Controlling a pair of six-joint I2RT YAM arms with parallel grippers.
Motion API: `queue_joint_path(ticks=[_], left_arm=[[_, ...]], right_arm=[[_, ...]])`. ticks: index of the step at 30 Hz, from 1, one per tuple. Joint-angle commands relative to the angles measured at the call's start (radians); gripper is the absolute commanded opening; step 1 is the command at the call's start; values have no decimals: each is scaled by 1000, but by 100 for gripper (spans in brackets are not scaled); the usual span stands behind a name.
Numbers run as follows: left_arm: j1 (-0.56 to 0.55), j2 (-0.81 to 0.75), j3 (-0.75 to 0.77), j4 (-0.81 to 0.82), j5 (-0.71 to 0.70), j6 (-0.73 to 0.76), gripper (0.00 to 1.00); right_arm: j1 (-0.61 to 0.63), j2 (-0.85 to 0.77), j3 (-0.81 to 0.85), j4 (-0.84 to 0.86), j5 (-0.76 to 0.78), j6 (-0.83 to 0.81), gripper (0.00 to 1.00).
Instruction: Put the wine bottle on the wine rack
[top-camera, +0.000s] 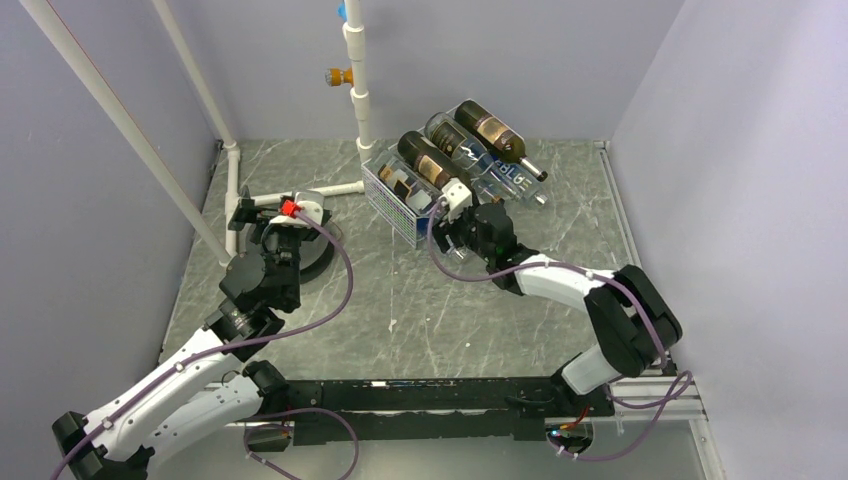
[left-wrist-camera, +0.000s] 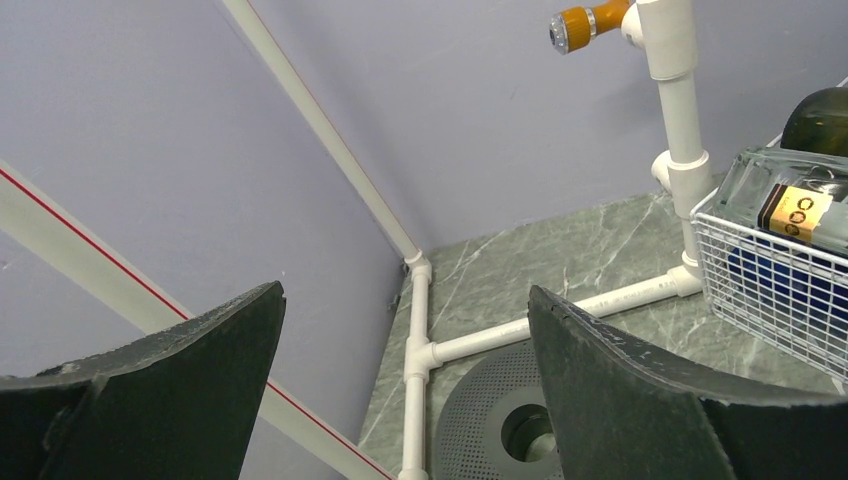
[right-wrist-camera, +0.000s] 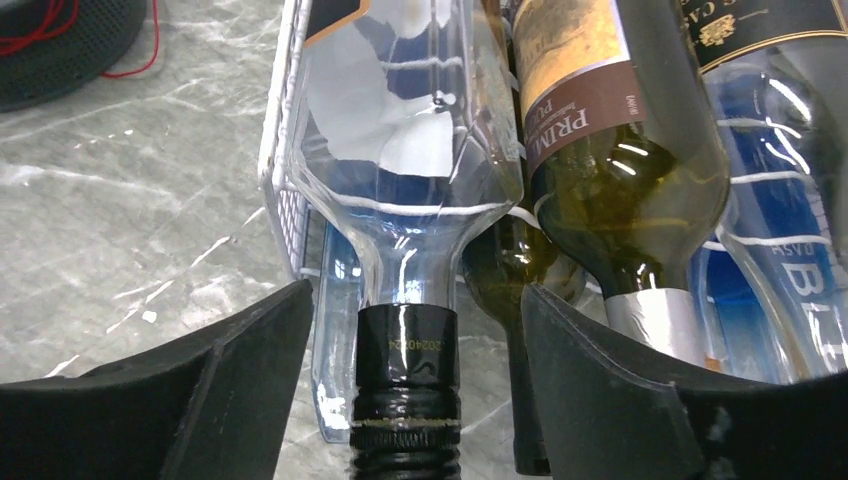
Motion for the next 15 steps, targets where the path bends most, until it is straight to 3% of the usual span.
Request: queue_joint_path(ticks=[1, 3, 4, 15], left_arm=[[5, -11, 18, 12, 9, -22, 97], [5, -10, 20, 10, 9, -23, 97], [5, -10, 20, 9, 9, -24, 97], [6, -18, 43, -41, 16, -73, 96]], right_arm=[[0, -82, 49, -78, 2, 19, 85], [1, -109, 51, -113, 3, 29, 98], [2, -127, 50, -128, 4, 34, 99], [9, -413, 54, -349, 134, 111, 100]])
